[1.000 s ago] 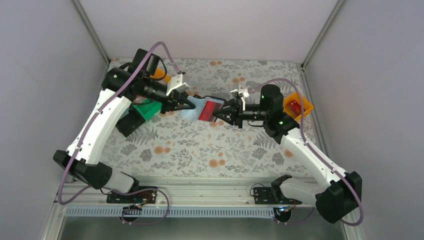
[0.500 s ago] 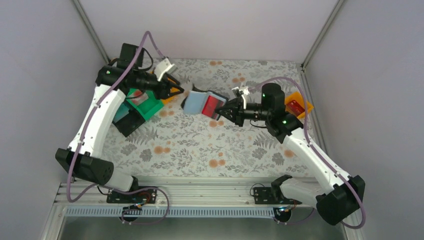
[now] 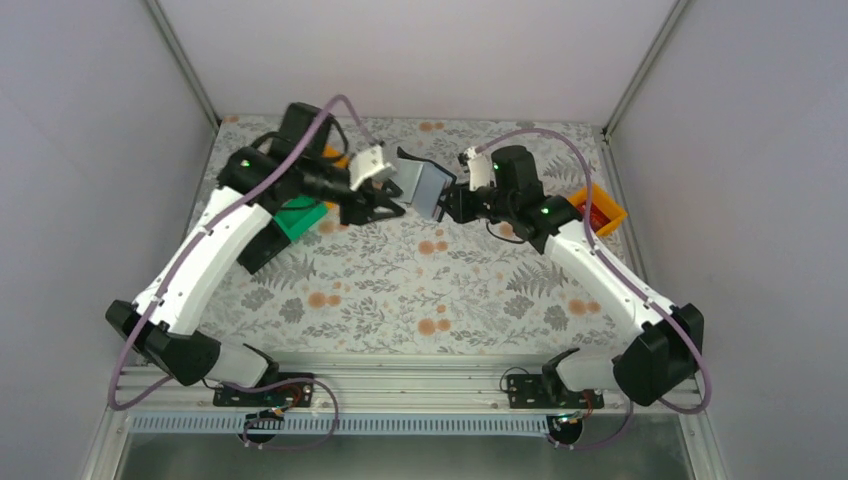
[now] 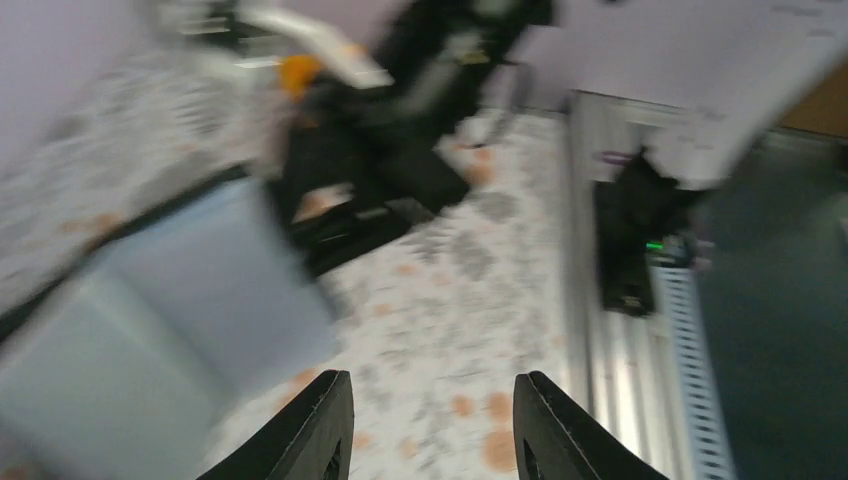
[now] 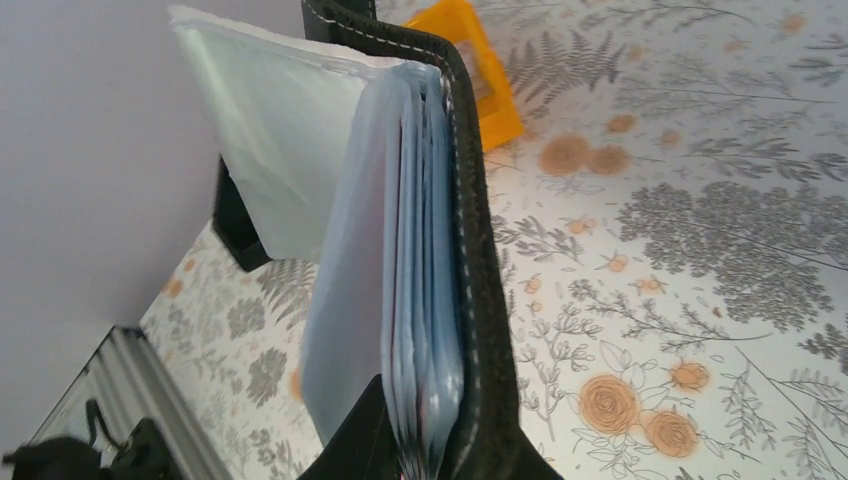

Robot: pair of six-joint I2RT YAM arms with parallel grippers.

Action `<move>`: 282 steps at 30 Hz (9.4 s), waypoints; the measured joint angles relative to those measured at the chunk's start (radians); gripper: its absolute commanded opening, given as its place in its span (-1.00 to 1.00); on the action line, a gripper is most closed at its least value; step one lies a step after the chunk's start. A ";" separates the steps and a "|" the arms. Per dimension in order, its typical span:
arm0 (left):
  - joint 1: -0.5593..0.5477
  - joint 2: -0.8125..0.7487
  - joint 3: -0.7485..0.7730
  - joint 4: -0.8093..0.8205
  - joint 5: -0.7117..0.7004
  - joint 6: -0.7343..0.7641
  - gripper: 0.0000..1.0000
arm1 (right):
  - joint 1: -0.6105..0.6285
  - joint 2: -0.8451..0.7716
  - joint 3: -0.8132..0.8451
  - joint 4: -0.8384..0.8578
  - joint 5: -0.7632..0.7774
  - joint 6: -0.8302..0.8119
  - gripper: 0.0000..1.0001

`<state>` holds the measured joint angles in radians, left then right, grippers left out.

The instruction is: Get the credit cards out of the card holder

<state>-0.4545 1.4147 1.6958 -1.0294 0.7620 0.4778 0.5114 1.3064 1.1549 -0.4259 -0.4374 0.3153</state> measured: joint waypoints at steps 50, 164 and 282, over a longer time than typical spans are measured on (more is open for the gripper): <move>0.120 0.135 -0.282 0.280 -0.208 -0.147 -0.21 | 0.164 0.224 0.195 -0.068 0.036 0.143 -0.92; 0.077 0.050 -0.053 -0.058 0.267 0.082 -0.64 | 0.126 -0.049 0.064 0.060 -0.316 -0.208 -0.92; -0.119 0.077 -0.056 0.041 0.174 -0.013 0.38 | -0.012 -0.134 0.014 -0.135 -0.394 -0.433 -0.71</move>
<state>-0.5735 1.4914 1.6398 -0.9886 0.9356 0.4648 0.4995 1.1725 1.1690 -0.5606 -0.8318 -0.1181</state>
